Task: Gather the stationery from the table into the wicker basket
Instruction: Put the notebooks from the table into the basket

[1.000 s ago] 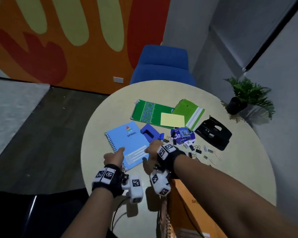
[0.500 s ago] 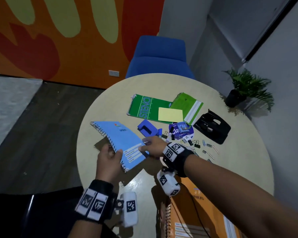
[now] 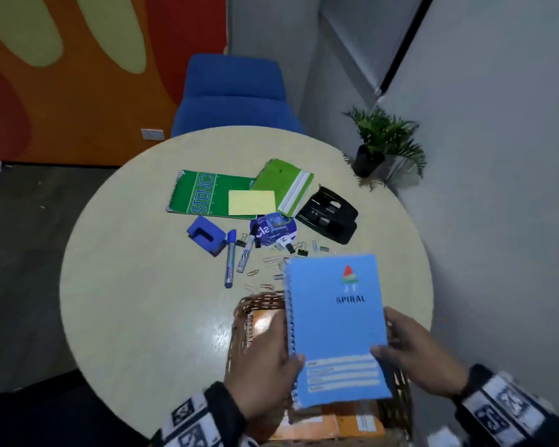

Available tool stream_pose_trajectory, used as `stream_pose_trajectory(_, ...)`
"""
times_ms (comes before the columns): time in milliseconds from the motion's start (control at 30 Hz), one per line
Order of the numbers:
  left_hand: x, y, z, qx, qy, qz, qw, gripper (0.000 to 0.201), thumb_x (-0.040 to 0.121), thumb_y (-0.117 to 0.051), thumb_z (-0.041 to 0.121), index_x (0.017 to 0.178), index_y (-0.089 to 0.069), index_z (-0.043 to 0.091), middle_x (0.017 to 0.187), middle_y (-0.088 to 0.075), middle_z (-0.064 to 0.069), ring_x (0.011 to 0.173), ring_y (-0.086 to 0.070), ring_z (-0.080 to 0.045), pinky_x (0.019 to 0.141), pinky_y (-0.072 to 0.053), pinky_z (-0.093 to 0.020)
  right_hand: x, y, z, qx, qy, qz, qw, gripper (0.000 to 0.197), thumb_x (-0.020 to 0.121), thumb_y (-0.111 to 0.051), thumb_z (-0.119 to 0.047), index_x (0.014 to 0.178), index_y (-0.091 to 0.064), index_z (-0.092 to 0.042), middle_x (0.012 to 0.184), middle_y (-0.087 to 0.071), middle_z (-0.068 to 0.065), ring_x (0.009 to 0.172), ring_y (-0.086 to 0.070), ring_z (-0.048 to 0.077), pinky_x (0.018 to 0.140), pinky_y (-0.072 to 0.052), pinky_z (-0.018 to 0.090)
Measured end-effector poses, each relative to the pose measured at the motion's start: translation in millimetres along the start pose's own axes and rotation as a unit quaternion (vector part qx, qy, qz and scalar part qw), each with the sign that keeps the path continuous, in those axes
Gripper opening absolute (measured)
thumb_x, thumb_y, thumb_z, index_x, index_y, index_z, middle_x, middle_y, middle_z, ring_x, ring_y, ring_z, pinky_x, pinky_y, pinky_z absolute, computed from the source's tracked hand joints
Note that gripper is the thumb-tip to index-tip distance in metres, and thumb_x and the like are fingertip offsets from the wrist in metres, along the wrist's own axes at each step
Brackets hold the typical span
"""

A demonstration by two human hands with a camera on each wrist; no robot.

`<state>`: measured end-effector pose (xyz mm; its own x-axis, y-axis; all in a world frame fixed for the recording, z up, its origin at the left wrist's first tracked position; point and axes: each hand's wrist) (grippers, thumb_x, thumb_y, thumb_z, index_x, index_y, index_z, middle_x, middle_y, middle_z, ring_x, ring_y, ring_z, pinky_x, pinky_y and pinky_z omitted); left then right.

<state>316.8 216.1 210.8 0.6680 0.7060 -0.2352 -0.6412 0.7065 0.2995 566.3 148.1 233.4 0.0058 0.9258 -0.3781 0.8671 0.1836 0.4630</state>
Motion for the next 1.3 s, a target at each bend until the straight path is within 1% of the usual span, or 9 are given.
stream_pose_trajectory(67,11.2,-21.8,-4.8,0.019,0.040,-0.075,0.996,0.044,0.093,-0.049,0.015,0.131,-0.034,0.031,0.110,-0.060,0.019,0.088,-0.057,0.012,0.075,-0.039,0.000,-20.8,-6.1,34.8,-0.054,-0.038,0.012,0.998,0.073,0.085,-0.061,0.000,0.115,-0.043,-0.065,0.123,-0.059,-0.030,0.112,-0.059,-0.003,0.089,-0.050,0.020)
stream_pose_trajectory(167,26.5,-44.3,-13.3,0.064,0.097,-0.161,0.980,0.050,0.094,-0.046,0.019,0.140,-0.028,0.019,0.130,-0.058,0.002,0.114,-0.057,-0.014,0.092,-0.045,-0.022,-28.3,-17.0,70.9,-0.080,-0.109,-0.001,0.991,0.059,0.067,-0.053,-0.032,0.111,-0.040,-0.069,0.126,-0.059,-0.014,0.118,-0.056,0.008,0.097,-0.047,0.032)
stream_pose_trajectory(300,43.5,-54.8,-32.0,0.161,0.172,-0.164,0.958,0.070,0.093,-0.051,0.028,0.144,-0.011,0.001,0.124,-0.061,-0.009,0.108,-0.059,-0.023,0.076,-0.042,-0.022,-17.7,-25.2,76.6,-0.132,-0.155,0.005,0.979,0.062,0.085,-0.051,-0.009,0.136,-0.030,-0.038,0.128,-0.059,0.000,0.119,-0.055,0.022,0.092,-0.047,0.030)
stream_pose_trajectory(433,40.1,-53.7,-38.8,0.222,0.134,-0.161,0.952,0.042,0.087,-0.055,0.036,0.125,-0.043,0.020,0.125,-0.056,-0.004,0.107,-0.057,-0.025,0.090,-0.049,-0.034,-18.2,-32.4,72.1,-0.218,-0.150,0.019,0.964,0.080,0.082,-0.051,-0.015,0.144,-0.006,-0.035,0.114,-0.065,0.005,0.100,-0.063,0.026,0.079,-0.051,0.034)
stream_pose_trajectory(567,34.6,-59.1,-41.9,0.387,0.061,-0.175,0.903,0.035,0.081,-0.053,0.043,0.108,-0.041,0.025,0.141,-0.027,-0.010,0.126,-0.033,-0.036,0.090,-0.047,-0.048,-23.1,-38.9,64.2,-0.359,-0.070,-0.015,0.931,0.068,0.083,-0.052,-0.025,0.145,-0.024,-0.026,0.151,-0.030,0.002,0.125,-0.050,0.027,0.094,-0.048,0.037)
stream_pose_trajectory(733,41.0,-69.7,-52.6,0.498,0.054,-0.274,0.821,0.053,0.089,-0.045,0.049,0.135,-0.035,0.024,0.159,0.008,-0.008,0.144,0.002,-0.041,0.104,-0.029,-0.060,-1.0,-49.0,53.5,-0.414,0.000,-0.161,0.896,0.010,0.084,-0.046,-0.018,0.094,-0.046,-0.017,0.101,-0.044,0.006,0.097,-0.048,0.031,0.060,-0.031,0.033)
stream_pose_trajectory(900,43.0,-62.6,-39.9,0.445,0.094,-0.308,0.836,0.046,0.090,-0.046,0.045,0.129,-0.041,0.022,0.159,0.005,-0.005,0.144,0.004,-0.042,0.105,-0.028,-0.063,15.3,-43.7,58.9,-0.402,-0.027,-0.210,0.891,0.010,0.086,-0.045,-0.026,0.084,-0.044,-0.017,0.091,-0.049,0.007,0.077,-0.044,0.031,0.050,-0.020,0.028)
stream_pose_trajectory(1067,64.2,-18.8,-8.9,0.278,0.045,-0.133,0.950,0.046,0.090,-0.051,0.040,0.134,-0.045,0.028,0.143,-0.038,0.005,0.131,-0.041,-0.023,0.107,-0.038,-0.037,47.8,2.2,15.2,-0.252,-0.009,-0.138,0.958,0.036,0.088,-0.056,-0.037,0.123,-0.058,-0.028,0.122,-0.063,-0.007,0.109,-0.059,0.016,0.091,-0.046,0.030)
stream_pose_trajectory(1300,169.5,127.5,6.8,0.015,0.121,0.173,0.977,0.021,0.092,-0.058,0.021,0.111,-0.063,0.013,0.106,-0.066,-0.001,0.082,-0.061,-0.012,0.072,-0.050,-0.017,211.6,60.0,-53.8,0.085,-0.046,-0.007,0.995,0.029,0.090,-0.061,-0.015,0.119,-0.057,-0.015,0.090,-0.062,-0.002,0.079,-0.057,0.010,0.071,-0.045,0.025)
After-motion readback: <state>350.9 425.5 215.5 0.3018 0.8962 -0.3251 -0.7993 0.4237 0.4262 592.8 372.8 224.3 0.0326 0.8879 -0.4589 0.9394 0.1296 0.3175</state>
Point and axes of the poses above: each hand's wrist, its own x-axis towards the middle knuckle, its own y-axis out of the back of the hand, z = x × y
